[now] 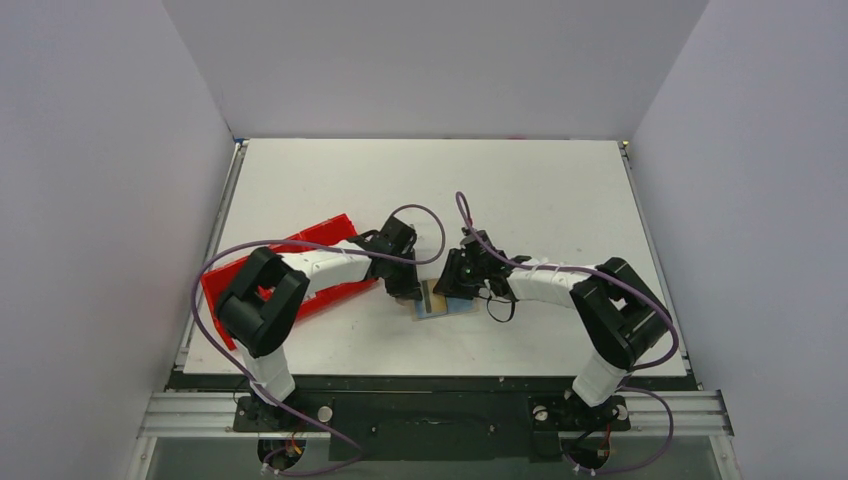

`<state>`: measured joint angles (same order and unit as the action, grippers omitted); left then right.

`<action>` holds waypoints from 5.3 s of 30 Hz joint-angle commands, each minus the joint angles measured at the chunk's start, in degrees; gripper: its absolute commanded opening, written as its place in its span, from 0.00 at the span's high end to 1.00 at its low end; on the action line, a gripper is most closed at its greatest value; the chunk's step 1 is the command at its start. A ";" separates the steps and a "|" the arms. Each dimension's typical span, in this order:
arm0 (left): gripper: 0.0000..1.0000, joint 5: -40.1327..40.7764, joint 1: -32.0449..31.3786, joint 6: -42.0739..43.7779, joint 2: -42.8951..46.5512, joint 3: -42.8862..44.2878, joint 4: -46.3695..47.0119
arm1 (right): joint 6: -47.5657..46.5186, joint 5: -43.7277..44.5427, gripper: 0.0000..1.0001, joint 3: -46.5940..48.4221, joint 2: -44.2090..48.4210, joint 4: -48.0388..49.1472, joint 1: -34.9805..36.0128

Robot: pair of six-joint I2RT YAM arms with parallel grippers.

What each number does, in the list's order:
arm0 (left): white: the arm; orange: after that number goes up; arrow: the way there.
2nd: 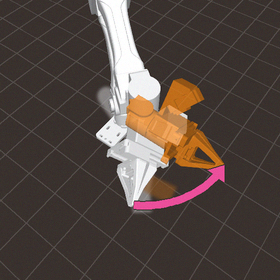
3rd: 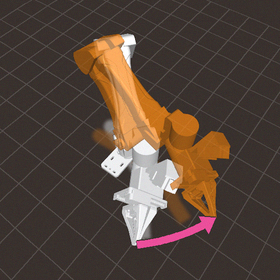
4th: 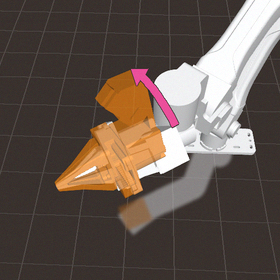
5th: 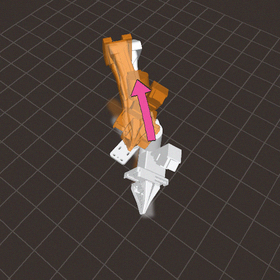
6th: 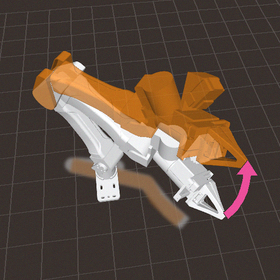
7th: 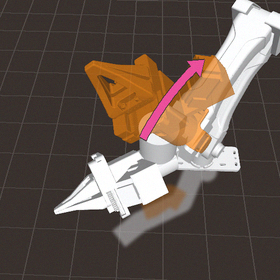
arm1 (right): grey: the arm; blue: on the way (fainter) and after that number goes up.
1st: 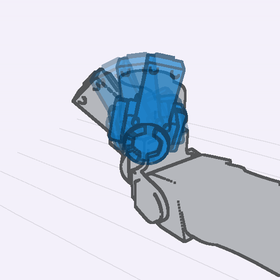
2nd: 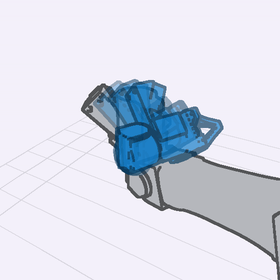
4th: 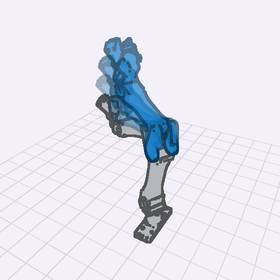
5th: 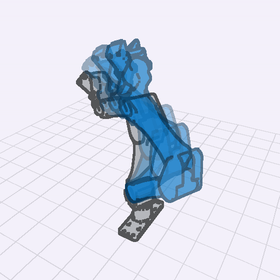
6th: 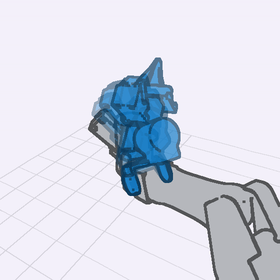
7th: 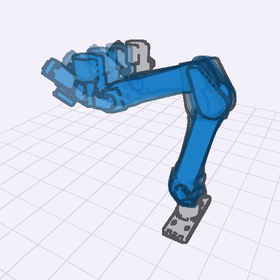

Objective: Take the credit cards out of the card holder
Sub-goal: Remove the credit card from the card holder, then place the credit card in the storage box.

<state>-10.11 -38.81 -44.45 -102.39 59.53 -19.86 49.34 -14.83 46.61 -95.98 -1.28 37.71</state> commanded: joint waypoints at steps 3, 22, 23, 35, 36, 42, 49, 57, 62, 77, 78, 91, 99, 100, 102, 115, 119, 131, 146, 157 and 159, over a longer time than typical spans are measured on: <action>1.00 3.77 -0.79 0.58 -3.71 0.01 -0.74 | 2.57 -4.18 0.73 -2.05 2.14 6.82 -1.66; 1.00 5.23 -1.14 0.58 -6.32 1.61 -2.84 | 12.01 -13.89 0.89 -10.11 0.08 25.99 -6.91; 1.00 5.31 -1.16 0.63 -6.39 1.75 -2.96 | 12.09 -13.95 0.90 -10.16 0.04 26.20 -6.94; 1.00 7.61 -0.47 0.53 -6.86 2.30 -5.73 | 9.81 -12.24 1.00 -11.29 -0.14 25.22 -7.94; 1.00 7.81 -0.39 0.56 -6.86 2.36 -5.95 | 9.24 -11.82 1.00 -11.33 0.21 24.89 -8.06; 1.00 9.56 0.36 0.93 -6.82 2.37 -7.35 | 6.40 -9.61 1.00 -11.83 1.82 21.53 -8.97; 1.00 9.58 0.66 1.03 -7.15 2.15 -7.80 | 4.79 -8.73 1.00 -12.83 3.12 19.94 -10.36; 1.00 11.09 0.84 1.03 -6.79 2.01 -7.97 | 4.05 -9.26 1.00 -13.83 4.13 19.78 -11.97; 1.00 10.95 0.84 1.24 -6.38 2.16 -7.69 | 3.63 -9.86 1.00 -14.34 5.24 19.30 -13.00; 1.00 10.11 0.85 1.92 -4.57 4.87 -8.40 | 2.22 -10.20 1.00 -14.44 9.05 16.07 -14.60; 1.00 10.11 0.84 1.96 -4.48 5.31 -8.46 | 2.00 -10.15 1.00 -14.39 9.41 15.79 -14.71; 0.94 4.97 0.93 1.67 -1.51 9.25 -8.90 | 2.46 -11.37 1.00 -13.90 11.94 14.63 -15.36; 0.64 -1.19 3.04 0.87 4.56 11.20 -7.09 | 4.45 -13.42 1.00 -12.49 13.59 15.03 -15.30; 0.64 -3.24 3.52 0.33 5.62 10.71 -5.84 | 4.71 -13.57 1.00 -12.13 13.74 15.18 -15.30; 0.62 -7.26 5.13 -0.88 7.26 9.08 -2.68 | 5.56 -14.04 1.00 -11.70 14.22 15.45 -15.27; 0.58 -25.99 12.22 -10.23 11.75 -0.52 17.13 | 16.36 -18.94 1.00 -9.72 16.53 22.97 -15.32; 0.57 -27.87 12.83 -11.67 12.42 -1.79 19.89 | 20.06 -19.49 1.00 -9.26 17.39 26.59 -15.31; 0.56 -32.50 13.58 -17.22 12.31 -4.72 29.43 | 27.75 -20.98 1.00 -9.03 16.44 35.04 -15.00; 0.77 -35.49 13.58 -23.75 11.82 -7.55 38.76 | 27.61 -20.87 1.00 -9.02 15.38 35.95 -12.86; 1.00 -34.18 13.58 -23.72 13.21 -8.35 38.00 | 17.51 -18.13 0.42 -4.28 17.09 20.77 -10.64; 1.00 -33.15 13.63 -22.43 14.00 -8.03 35.58 | 13.85 -16.15 0.35 -2.31 18.13 14.73 -10.12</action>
<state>-44.77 -25.41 -68.62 -91.42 50.94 16.43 71.02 -34.15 39.53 -80.47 22.90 26.39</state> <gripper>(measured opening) 0.006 0.570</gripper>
